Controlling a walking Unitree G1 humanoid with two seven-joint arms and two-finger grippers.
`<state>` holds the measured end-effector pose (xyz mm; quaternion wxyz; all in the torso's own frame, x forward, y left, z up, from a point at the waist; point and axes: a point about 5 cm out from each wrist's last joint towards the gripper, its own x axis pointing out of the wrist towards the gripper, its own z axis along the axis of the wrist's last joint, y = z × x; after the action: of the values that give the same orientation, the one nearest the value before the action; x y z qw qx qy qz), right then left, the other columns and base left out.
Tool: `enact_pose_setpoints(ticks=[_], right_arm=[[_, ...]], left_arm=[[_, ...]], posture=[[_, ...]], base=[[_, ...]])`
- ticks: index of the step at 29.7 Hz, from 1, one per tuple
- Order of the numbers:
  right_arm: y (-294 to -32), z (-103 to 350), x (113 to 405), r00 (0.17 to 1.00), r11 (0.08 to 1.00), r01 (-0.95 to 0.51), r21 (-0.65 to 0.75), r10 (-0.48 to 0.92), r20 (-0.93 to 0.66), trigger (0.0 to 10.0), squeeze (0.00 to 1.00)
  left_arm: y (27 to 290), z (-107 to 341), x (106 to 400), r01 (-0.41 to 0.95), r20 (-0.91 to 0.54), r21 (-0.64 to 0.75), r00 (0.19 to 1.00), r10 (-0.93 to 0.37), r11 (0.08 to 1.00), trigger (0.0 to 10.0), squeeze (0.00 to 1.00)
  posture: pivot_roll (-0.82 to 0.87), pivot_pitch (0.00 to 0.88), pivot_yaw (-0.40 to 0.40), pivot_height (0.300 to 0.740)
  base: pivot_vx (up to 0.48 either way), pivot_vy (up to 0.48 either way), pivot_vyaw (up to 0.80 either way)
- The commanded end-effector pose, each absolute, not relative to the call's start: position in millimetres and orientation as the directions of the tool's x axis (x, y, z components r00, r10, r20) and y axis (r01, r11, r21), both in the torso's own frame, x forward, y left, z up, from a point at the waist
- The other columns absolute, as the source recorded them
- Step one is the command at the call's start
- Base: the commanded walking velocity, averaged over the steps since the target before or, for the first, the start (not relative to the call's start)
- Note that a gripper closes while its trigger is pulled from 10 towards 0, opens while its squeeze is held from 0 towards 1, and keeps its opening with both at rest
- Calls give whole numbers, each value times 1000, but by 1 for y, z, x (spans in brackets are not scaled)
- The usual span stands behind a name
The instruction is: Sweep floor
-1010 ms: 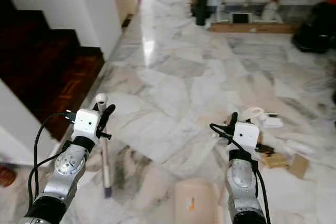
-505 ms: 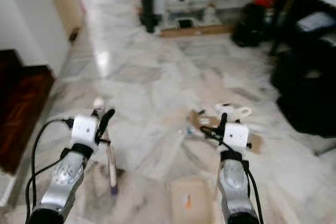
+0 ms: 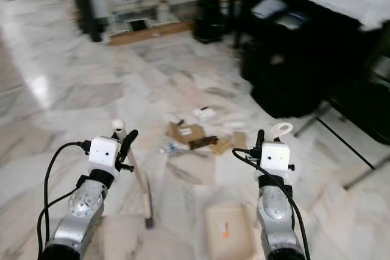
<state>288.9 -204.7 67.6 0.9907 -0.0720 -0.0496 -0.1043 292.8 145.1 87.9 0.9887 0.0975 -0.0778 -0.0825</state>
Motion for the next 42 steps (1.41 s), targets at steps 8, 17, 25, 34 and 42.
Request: enact_pose_setpoints(ticks=[8, 17, 25, 34, 42], right_arm=[[-193, 76, 293, 978, 977, 166, -135, -146, 146, 10000, 0], [-187, 78, 294, 979, 980, 154, -128, -134, 153, 10000, 0], [-186, 76, 292, 978, 981, 160, -114, -142, 151, 10000, 0], [-186, 75, 292, 979, 983, 165, -86, -152, 138, 10000, 0], [-186, 76, 292, 978, 983, 162, -86, -149, 145, 10000, 0]], left_arm=[[148, 93, 287, 131, 165, 194, 972, -164, 972, 10000, 0], [148, 97, 293, 138, 160, 193, 972, -170, 971, 10000, 0], [149, 97, 290, 136, 158, 203, 973, -169, 970, 10000, 0], [151, 96, 289, 134, 154, 207, 974, -167, 969, 10000, 0], [151, 97, 291, 134, 155, 205, 974, -167, 970, 10000, 0]], posture=[[48, 0, 13, 740], [43, 0, 19, 740], [49, 0, 22, 740], [48, 0, 27, 740], [48, 0, 29, 740]], base=[[0, 0, -171], [0, 0, 0], [131, 0, 0], [294, 0, -199], [325, 0, -780]])
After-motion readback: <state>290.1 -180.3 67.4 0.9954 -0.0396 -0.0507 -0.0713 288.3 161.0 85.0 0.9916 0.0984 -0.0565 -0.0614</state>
